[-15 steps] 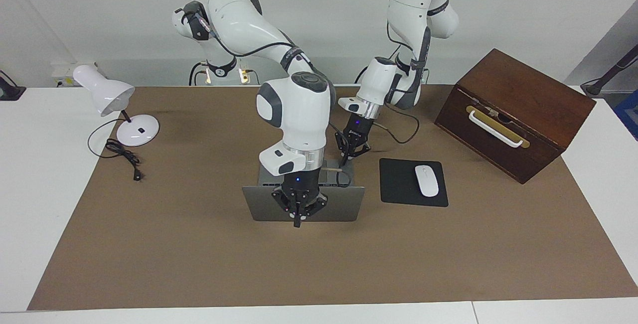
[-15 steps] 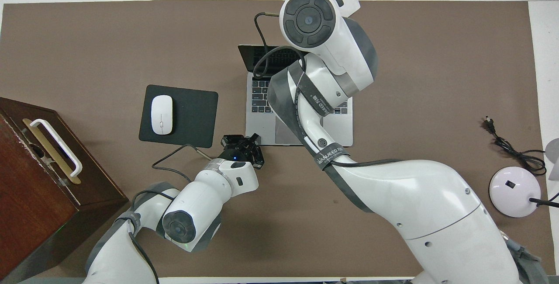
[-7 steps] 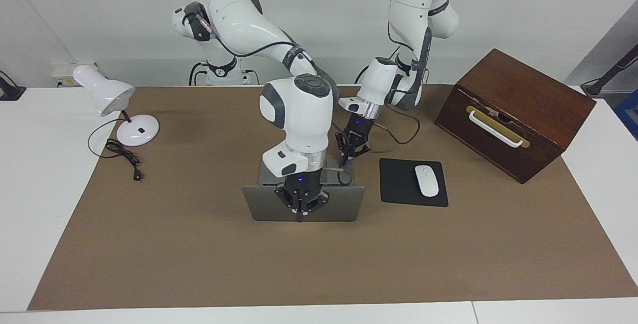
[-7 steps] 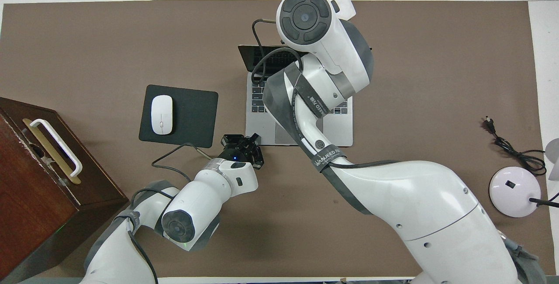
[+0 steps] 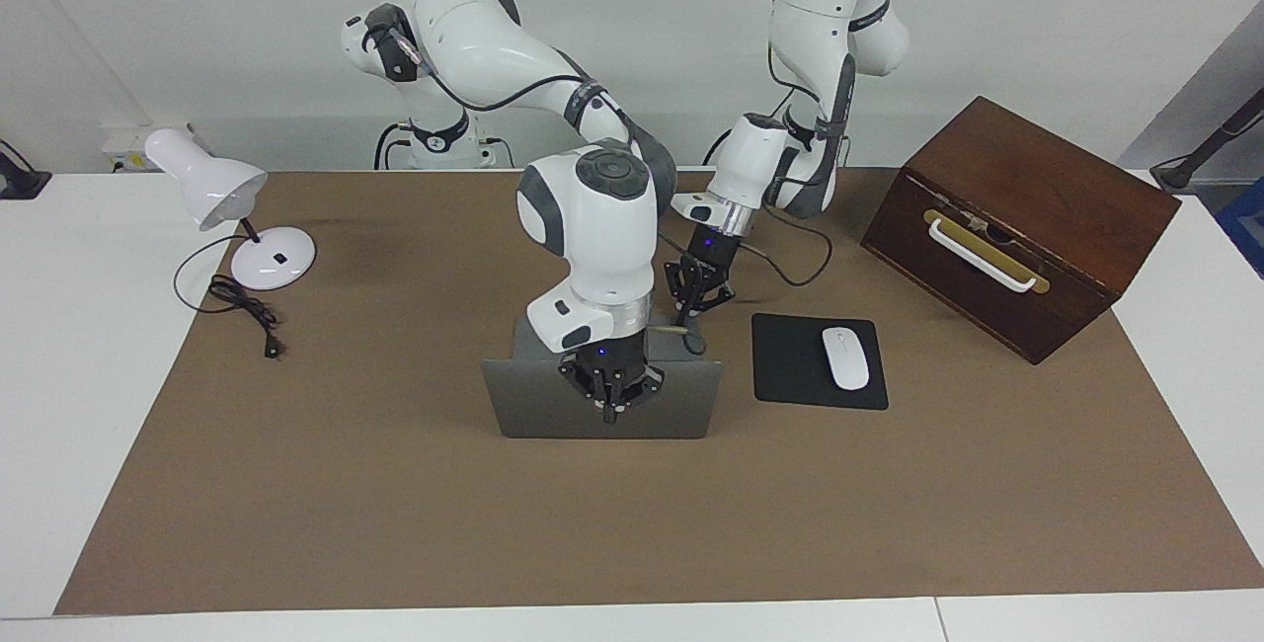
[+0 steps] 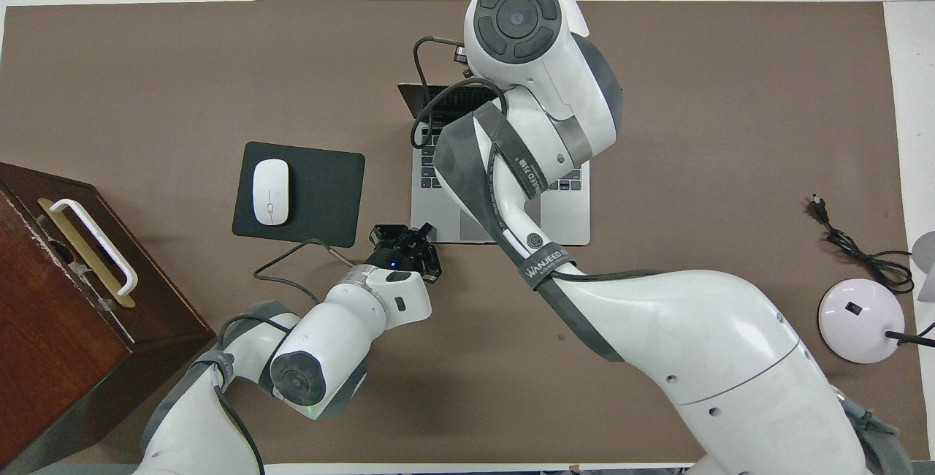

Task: Close laptop with both arms
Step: 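Push the laptop screen down with the right gripper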

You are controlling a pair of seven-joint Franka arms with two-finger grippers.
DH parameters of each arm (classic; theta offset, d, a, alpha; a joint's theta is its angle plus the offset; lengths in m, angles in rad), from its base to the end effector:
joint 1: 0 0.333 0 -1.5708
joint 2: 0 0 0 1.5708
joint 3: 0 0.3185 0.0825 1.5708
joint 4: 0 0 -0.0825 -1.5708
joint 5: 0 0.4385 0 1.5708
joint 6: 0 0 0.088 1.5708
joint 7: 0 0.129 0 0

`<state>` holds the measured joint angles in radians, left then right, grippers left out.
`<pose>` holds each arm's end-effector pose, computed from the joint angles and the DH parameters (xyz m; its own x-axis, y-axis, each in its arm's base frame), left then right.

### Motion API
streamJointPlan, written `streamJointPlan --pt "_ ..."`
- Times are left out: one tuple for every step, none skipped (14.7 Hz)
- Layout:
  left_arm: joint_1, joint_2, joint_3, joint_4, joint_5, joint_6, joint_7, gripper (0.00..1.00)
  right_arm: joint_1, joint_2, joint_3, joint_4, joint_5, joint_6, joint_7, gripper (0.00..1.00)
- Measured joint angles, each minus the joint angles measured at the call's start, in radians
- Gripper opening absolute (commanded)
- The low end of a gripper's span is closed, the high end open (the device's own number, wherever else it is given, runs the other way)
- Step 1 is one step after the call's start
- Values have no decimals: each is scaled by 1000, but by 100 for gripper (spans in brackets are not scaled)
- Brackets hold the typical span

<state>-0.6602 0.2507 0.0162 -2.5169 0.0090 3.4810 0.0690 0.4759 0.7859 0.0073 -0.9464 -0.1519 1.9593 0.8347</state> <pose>0.4368 -0.3291 0.2031 0.5544 -0.5168 0.6523 -0.6472 -0.7605 -0.0524 0.7550 0.3789 0.4057 0.9173 -0.3057 0.2553 -0.2986 -0.9520 -0.0670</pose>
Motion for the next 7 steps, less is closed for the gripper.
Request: streamJointPlan --pt "0 0 0 0 0 0 0 0 0 0 0 2 20 -7 0 0" --pt "0 0 0 0 0 0 0 0 0 0 1 3 40 -13 0 0" --pt "0 0 0 0 0 1 0 0 1 0 2 4 59 -16 0 0" --pt "0 1 0 0 0 1 0 0 1 -1 5 4 70 -19 0 0" --pt "0 1 0 0 1 2 0 0 1 -1 8 4 79 -27 0 0" --pt "0 1 0 0 1 2 0 0 2 0 10 3 96 -39 0 0" --pt "0 1 0 -1 1 4 0 0 3 0 11 1 116 -47 -1 0"
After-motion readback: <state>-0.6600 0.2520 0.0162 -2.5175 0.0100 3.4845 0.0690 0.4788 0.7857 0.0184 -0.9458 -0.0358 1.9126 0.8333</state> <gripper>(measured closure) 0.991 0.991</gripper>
